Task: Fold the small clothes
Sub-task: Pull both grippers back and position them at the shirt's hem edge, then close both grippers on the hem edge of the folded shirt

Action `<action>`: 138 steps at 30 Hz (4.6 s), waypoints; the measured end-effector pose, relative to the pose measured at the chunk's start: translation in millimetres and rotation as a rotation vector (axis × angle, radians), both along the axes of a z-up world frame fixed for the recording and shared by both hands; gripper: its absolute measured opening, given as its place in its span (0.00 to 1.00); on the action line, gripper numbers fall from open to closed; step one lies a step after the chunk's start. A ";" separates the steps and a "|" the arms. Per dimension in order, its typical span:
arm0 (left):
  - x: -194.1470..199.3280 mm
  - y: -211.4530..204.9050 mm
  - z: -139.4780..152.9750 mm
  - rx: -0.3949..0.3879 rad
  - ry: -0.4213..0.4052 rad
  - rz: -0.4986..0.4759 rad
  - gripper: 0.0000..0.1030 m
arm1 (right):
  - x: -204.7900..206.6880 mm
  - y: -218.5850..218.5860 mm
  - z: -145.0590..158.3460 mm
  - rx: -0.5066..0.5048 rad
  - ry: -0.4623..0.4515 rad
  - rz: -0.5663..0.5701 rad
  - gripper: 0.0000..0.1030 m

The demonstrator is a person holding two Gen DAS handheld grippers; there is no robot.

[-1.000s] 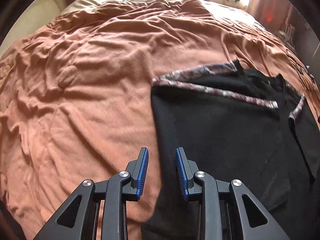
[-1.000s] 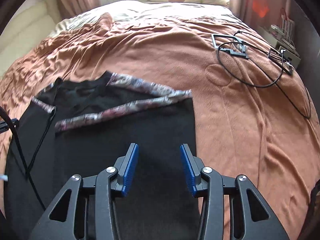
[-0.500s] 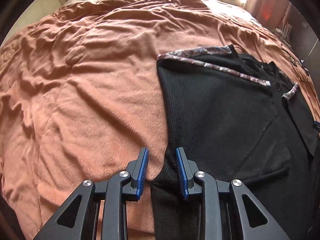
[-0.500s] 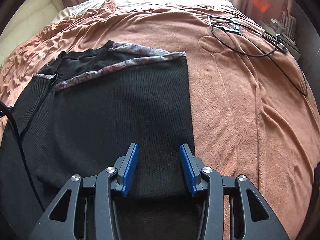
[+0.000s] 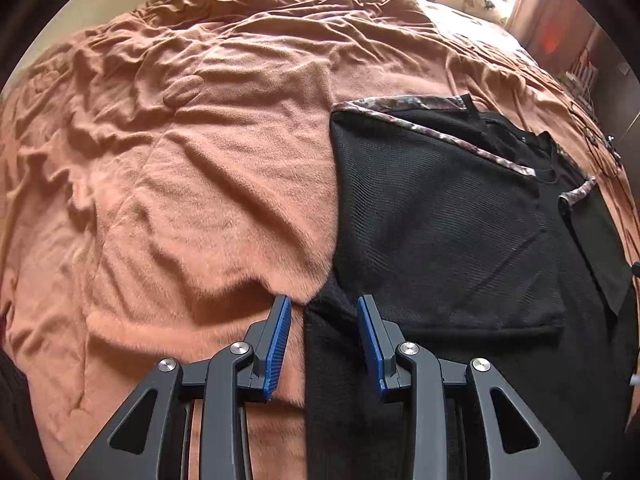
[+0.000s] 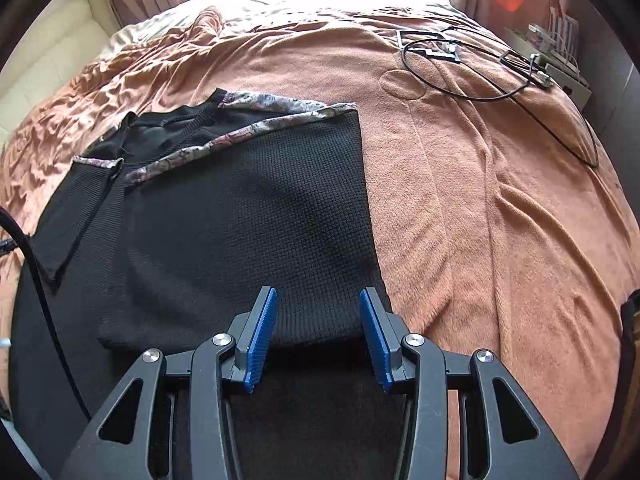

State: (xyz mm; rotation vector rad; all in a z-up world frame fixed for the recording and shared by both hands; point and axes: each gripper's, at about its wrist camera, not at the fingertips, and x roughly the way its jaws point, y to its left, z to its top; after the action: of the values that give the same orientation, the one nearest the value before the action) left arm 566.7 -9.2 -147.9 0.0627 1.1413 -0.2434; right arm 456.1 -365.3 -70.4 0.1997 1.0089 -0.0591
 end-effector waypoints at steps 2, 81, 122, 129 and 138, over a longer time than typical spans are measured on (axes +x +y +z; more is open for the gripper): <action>-9.5 -1.7 6.1 -0.004 -0.001 0.001 0.37 | -9.6 0.0 5.9 0.029 -0.004 -0.005 0.40; -392.6 86.6 85.2 -0.209 -0.294 0.189 1.00 | -403.7 37.5 51.0 0.131 -0.204 -0.162 1.00; -379.9 149.2 -22.9 -0.596 0.038 0.410 0.36 | -423.6 -18.0 -48.9 0.610 -0.186 -0.229 0.50; -382.7 148.2 -26.4 -0.644 0.060 0.413 0.26 | -432.6 -21.9 -66.6 0.750 -0.223 -0.211 0.48; -374.0 147.4 -28.4 -0.676 0.062 0.433 0.24 | -417.0 -9.3 -69.3 0.777 -0.236 -0.179 0.48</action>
State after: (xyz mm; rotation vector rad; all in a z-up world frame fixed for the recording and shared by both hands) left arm 192.6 138.1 -176.4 -0.7853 1.0554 -0.2335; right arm 39.0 -374.6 -139.7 0.9839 0.7343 0.1949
